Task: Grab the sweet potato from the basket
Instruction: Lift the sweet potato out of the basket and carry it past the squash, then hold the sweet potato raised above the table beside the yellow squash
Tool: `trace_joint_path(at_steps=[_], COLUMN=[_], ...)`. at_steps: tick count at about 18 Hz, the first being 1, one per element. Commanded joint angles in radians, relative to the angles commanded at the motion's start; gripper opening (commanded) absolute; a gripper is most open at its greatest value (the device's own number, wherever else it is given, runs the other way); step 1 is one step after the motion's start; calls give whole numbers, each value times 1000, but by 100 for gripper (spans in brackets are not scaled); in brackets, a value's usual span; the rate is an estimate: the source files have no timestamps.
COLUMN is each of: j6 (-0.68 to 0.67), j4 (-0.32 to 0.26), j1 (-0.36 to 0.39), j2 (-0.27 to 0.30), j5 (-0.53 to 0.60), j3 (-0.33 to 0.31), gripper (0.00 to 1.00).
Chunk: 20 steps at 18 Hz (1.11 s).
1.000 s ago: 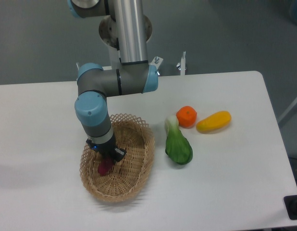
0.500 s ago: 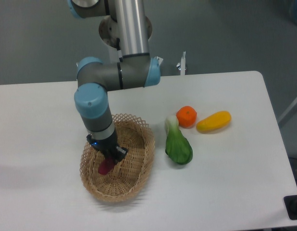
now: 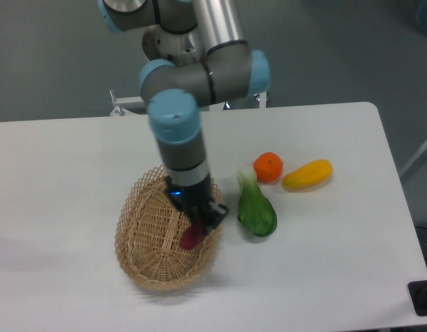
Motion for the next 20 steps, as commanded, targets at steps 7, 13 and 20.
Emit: trace_joint_path(at_steps=[7, 13, 20], j6=[228, 371, 430], j4=[-122, -109, -85], j1=[198, 301, 324], j2=[0, -8, -40], j5=[-98, -109, -105], j3=[125, 144, 161], gripper=[25, 25, 25])
